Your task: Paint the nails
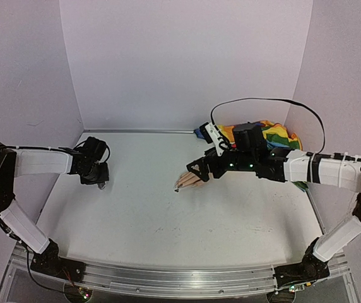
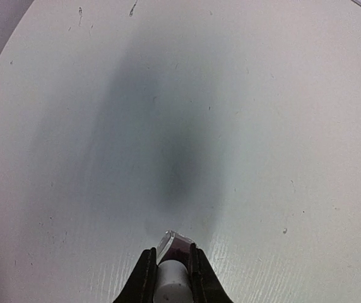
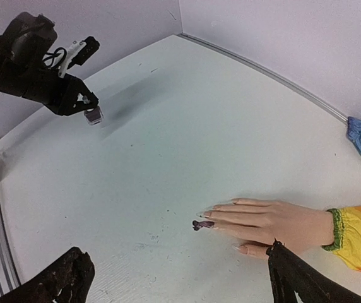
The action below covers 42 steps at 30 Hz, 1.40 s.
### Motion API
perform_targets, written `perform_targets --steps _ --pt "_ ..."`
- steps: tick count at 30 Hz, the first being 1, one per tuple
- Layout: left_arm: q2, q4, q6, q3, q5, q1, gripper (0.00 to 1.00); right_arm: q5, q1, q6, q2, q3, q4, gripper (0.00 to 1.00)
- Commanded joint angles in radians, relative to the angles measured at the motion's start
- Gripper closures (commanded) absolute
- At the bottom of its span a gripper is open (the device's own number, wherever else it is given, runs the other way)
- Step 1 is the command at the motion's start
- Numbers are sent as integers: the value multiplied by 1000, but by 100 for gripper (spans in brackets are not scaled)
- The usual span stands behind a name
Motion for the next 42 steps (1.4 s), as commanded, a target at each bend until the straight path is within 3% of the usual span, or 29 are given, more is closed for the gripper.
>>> perform_targets --steps 1,9,13,18,25,31,34,42 --pt "30 134 -40 -26 -77 5 100 33 -28 23 -48 -27 29 2" --pt "89 171 -57 -32 -69 5 99 82 -92 74 -84 -80 54 2" --pt "116 176 -67 -35 -57 5 93 100 -130 98 -101 -107 59 2" --pt "113 175 -61 -37 -52 6 73 133 -204 129 -130 -142 55 2" --pt "7 135 -3 -24 -23 30 28 216 -418 161 -205 -191 -1 2" --pt "-249 151 133 -12 22 134 18 321 -551 118 -292 -205 -65 2" --pt "-343 199 191 16 123 237 2 361 -560 98 -336 -208 -68 2" --pt "-494 285 336 45 136 296 1 358 -561 85 -452 -242 1 2"
